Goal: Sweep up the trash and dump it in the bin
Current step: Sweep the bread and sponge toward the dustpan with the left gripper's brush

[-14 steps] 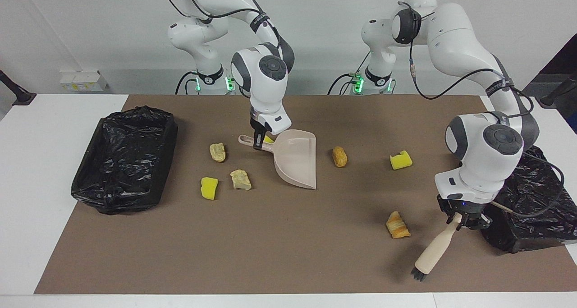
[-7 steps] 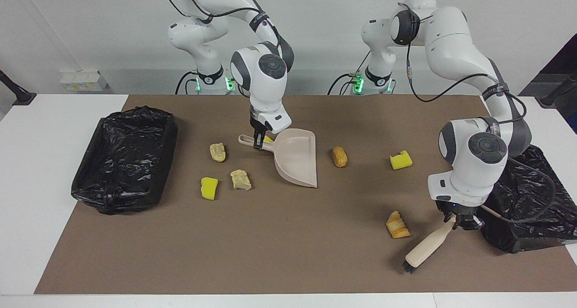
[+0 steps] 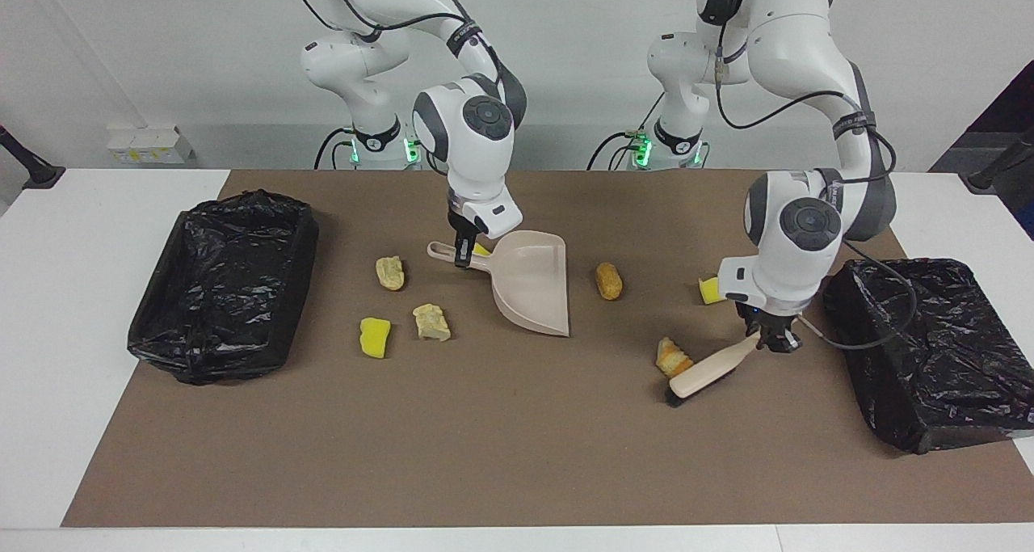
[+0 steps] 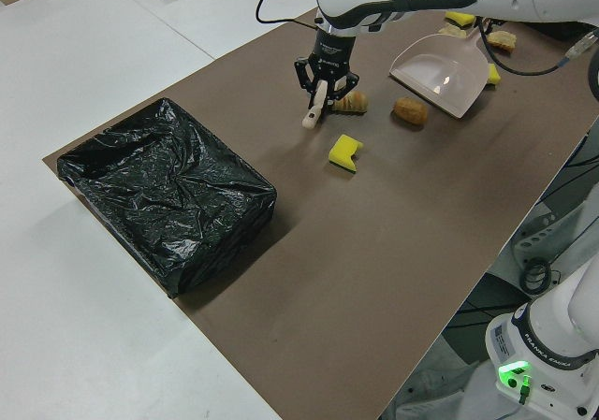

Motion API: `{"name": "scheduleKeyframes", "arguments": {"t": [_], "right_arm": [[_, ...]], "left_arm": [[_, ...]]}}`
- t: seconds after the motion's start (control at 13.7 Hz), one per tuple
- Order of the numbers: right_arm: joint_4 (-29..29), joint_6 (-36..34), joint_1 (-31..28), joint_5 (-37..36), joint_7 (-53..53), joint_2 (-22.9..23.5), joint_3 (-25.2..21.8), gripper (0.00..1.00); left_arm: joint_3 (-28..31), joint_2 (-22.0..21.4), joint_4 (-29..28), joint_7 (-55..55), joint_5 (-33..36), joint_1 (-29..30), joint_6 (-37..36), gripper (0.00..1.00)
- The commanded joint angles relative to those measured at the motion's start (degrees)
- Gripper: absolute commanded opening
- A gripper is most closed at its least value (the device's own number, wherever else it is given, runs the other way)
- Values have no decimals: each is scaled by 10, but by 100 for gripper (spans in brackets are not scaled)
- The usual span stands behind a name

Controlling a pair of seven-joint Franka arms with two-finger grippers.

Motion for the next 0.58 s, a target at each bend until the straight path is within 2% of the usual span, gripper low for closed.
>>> {"name": "scheduleKeyframes", "arguments": {"t": [0.0, 0.15, 0.29, 0.51], "right_arm": [[-18, 12, -5, -4, 1, -18, 3, 0], [-30, 19, -3, -4, 8, -24, 3, 0], [-62, 54, 15, -9, 59, -40, 2, 0], [-66, 57, 14, -11, 66, -41, 3, 0]], "left_arm": [[7, -79, -92, -81, 9, -39, -13, 0], [7, -113, -92, -103, 9, -39, -31, 0], [9, -147, -94, -164, 9, -39, -53, 0], [11, -198, -102, -235, 10, -20, -108, 0]]}}
